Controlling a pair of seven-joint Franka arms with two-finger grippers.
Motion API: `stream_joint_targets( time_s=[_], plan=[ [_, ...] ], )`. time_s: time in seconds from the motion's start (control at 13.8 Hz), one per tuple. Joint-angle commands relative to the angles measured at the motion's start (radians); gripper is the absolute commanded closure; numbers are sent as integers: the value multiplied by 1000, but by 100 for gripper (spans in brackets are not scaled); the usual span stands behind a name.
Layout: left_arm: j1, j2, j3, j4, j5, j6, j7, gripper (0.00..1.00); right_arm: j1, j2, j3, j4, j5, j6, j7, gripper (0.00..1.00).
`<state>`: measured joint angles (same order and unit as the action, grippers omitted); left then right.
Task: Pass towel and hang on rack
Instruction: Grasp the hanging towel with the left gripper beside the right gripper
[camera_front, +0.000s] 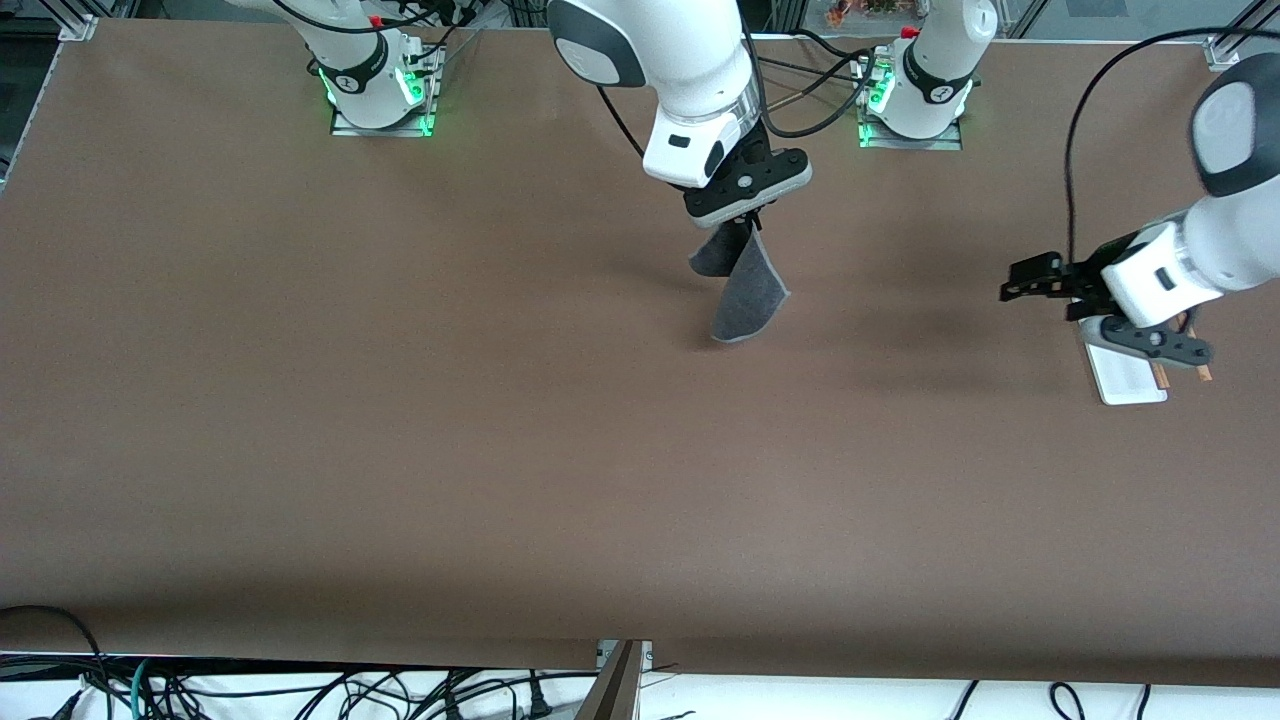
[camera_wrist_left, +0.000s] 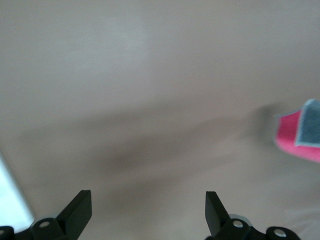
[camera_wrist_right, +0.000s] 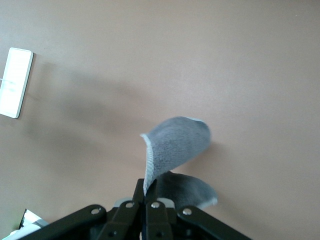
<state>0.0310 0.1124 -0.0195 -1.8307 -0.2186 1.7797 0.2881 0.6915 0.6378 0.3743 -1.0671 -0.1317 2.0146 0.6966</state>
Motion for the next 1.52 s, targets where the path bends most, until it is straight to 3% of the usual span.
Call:
stream_joint_targets(
  time_s=[0.0,0.22,0.58,0.8,1.45],
  plan=[
    [-37,-53,-11,-162,-86,101,133,0,10,3,-8,18,-2,4,3,100],
    [-100,-56,-40,-274,-182,252,196,0,10,8,-8,18,0,33,3,100],
    [-108,-56,-233,-386,-245,484,238,0,10,17,-8,18,-2,61,-6,100],
    [-108,-40,-350,-403,-245,589,235,0,8,17,-8,18,-2,61,-8,100],
    [-111,36,-358,-378,-229,733,236,0,0,17,-9,18,-2,64,-23,100]
  ],
)
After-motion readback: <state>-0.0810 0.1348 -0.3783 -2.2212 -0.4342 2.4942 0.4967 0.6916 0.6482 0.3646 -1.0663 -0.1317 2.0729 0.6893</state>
